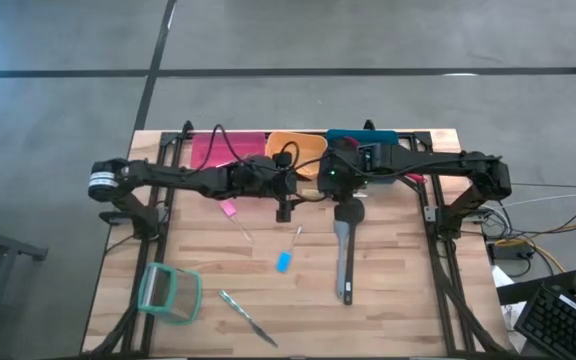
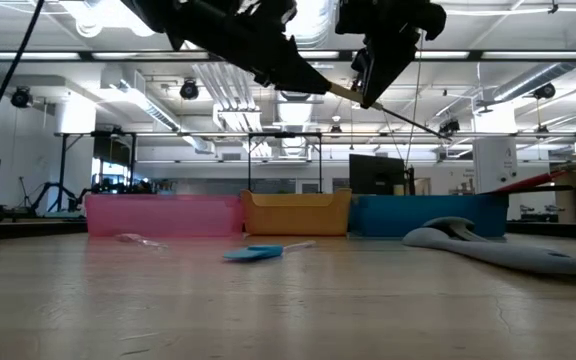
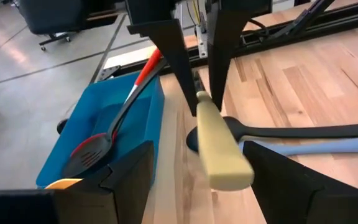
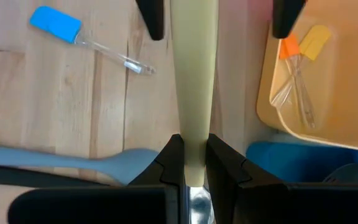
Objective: Pick & Place Kitchen Items
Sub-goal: Put the yellow knife into the red bin
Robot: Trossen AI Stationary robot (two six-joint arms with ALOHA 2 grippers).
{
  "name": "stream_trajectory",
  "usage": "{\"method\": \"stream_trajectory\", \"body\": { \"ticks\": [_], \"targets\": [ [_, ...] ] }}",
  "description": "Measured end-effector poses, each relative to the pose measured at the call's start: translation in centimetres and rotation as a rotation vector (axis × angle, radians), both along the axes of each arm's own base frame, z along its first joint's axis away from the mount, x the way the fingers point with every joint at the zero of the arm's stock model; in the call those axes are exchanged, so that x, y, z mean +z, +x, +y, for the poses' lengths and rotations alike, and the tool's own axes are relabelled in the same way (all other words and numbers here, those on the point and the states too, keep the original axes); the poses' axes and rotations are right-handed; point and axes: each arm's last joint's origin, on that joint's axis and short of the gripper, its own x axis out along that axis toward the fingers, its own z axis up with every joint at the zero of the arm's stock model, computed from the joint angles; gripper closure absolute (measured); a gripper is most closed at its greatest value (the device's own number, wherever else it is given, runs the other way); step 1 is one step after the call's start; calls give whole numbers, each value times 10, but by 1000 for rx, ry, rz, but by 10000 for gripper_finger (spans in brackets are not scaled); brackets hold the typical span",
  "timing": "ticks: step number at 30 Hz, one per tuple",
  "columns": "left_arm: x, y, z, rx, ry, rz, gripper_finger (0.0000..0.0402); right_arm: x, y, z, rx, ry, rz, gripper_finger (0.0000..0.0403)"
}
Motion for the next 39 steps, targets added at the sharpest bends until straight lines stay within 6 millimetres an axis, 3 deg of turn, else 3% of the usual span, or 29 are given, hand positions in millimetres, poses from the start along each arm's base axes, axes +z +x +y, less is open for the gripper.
{"method": "stream_trajectory", "body": {
  "ticks": [12, 25, 39],
  "targets": [
    [0, 3, -8, -25, 1, -6, 171, 1, 1, -7, -15, -5, -20, 372],
    [0, 3, -7, -5, 2, -13, 316, 1, 2, -7, -11, -4, -29, 372],
    [3, -1, -6, 45, 20, 4, 318, 2, 3, -7, -19, -12, -49, 358]
  ]
}}
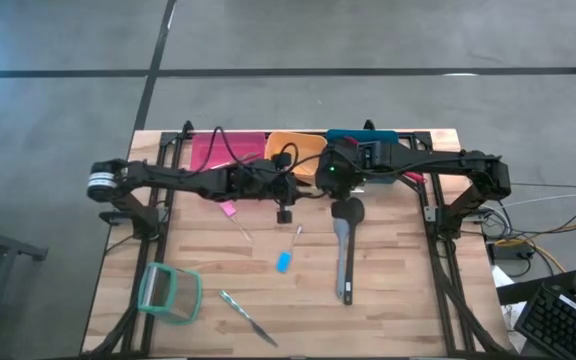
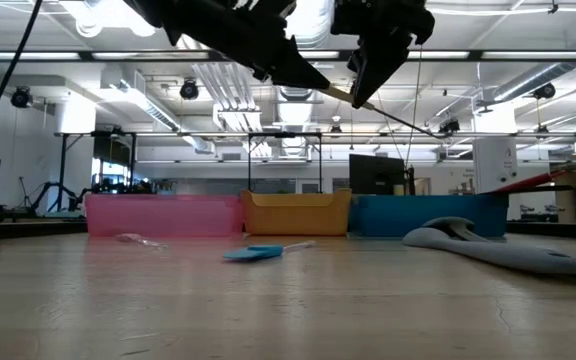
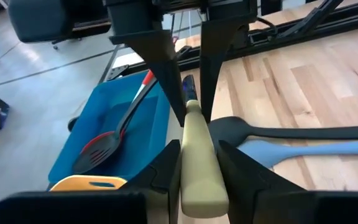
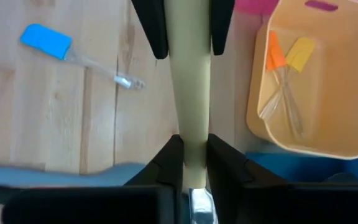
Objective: Pick & Place Kitchen Items
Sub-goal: Put the yellow knife into the red bin
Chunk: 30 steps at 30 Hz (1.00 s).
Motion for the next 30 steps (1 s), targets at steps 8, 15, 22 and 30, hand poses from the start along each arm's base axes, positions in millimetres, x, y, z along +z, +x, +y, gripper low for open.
{"method": "stream_trajectory", "body": {
  "ticks": [8, 15, 22, 30],
  "targets": [
    [14, -27, 4, 160, 63, 78, 318, 1, 0, 0, -21, 12, -2, 255],
    [27, -60, 7, 296, 120, 136, 318, 1, -1, 0, -35, 21, -2, 212],
    [23, -115, 11, 375, 115, 133, 318, 0, -1, 0, -34, 22, 4, 201],
    [15, -180, 13, 461, 75, 124, 318, 0, 0, 0, -34, 21, -2, 224]
  ]
}}
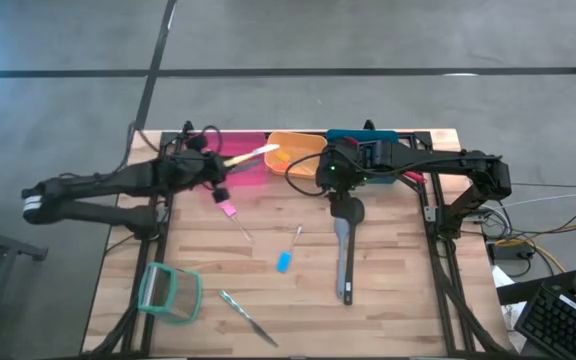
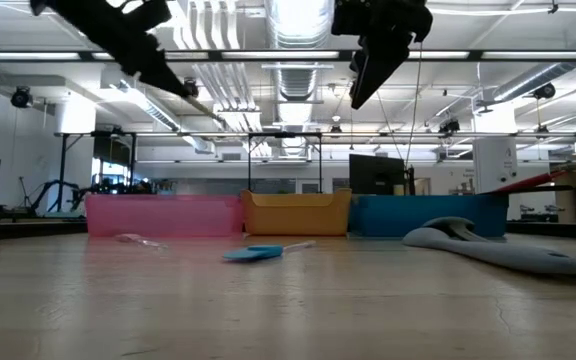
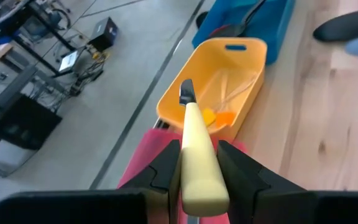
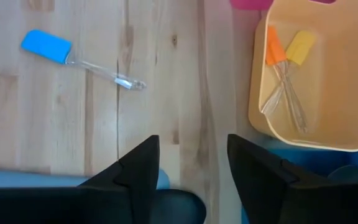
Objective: Pick & Place Kitchen Items
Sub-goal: Put the yellow knife into the red bin
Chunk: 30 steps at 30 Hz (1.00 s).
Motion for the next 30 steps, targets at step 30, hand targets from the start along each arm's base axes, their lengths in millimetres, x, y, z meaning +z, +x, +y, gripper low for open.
{"method": "stream_trajectory", "body": {
  "ticks": [30],
  "targets": [
    [-38, -62, 64, 107, -278, 13, 318, 3, 5, -1, 31, -24, -52, 269]
  ]
}}
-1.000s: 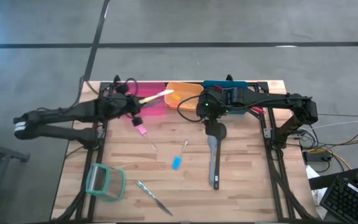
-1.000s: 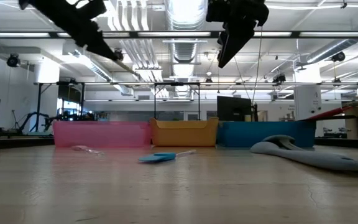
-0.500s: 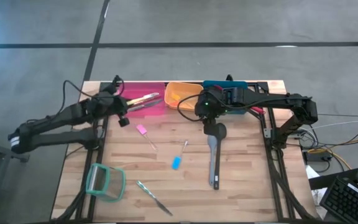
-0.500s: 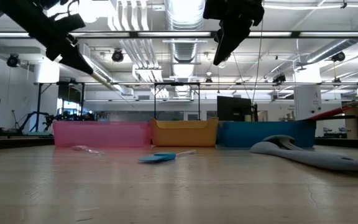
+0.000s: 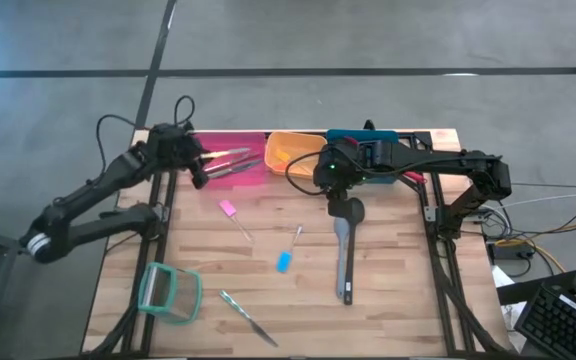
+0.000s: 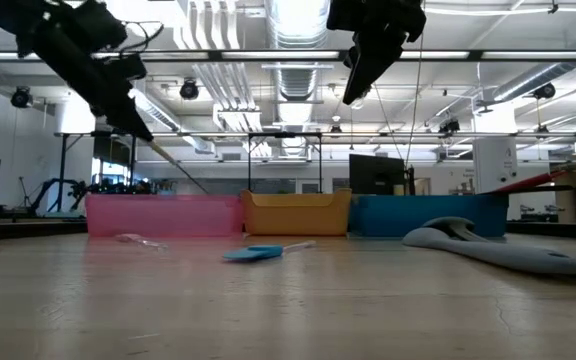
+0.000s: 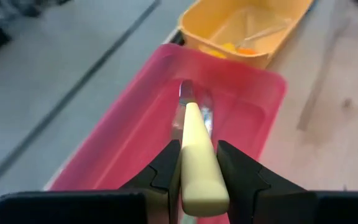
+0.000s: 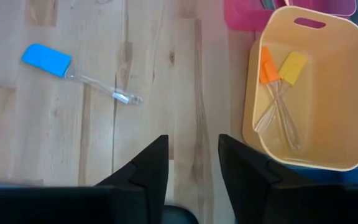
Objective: Pick & Place Kitchen Items
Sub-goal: Put the yellow knife into the red bin
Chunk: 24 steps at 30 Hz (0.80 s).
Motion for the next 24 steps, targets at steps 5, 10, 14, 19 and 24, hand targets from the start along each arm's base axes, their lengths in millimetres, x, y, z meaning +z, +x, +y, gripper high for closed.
{"method": "stream_trajectory", "body": {
  "ticks": [5, 10, 14, 19, 24],
  "targets": [
    [-14, 4, 19, 12, -102, 9, 318, 0, 0, 0, 0, 0, -2, 254],
    [-27, 6, 36, 80, -184, 51, 318, 0, 0, 0, 0, 0, -3, 240],
    [-34, 8, 44, 100, -234, 83, 318, 0, 0, 0, 0, -1, -5, 231],
    [-41, 10, 50, 122, -307, 156, 318, 1, 1, 0, 0, -2, -13, 222],
    [-50, 12, 54, 137, -364, 215, 318, 1, 1, 0, 0, -3, -15, 216]
  ]
}}
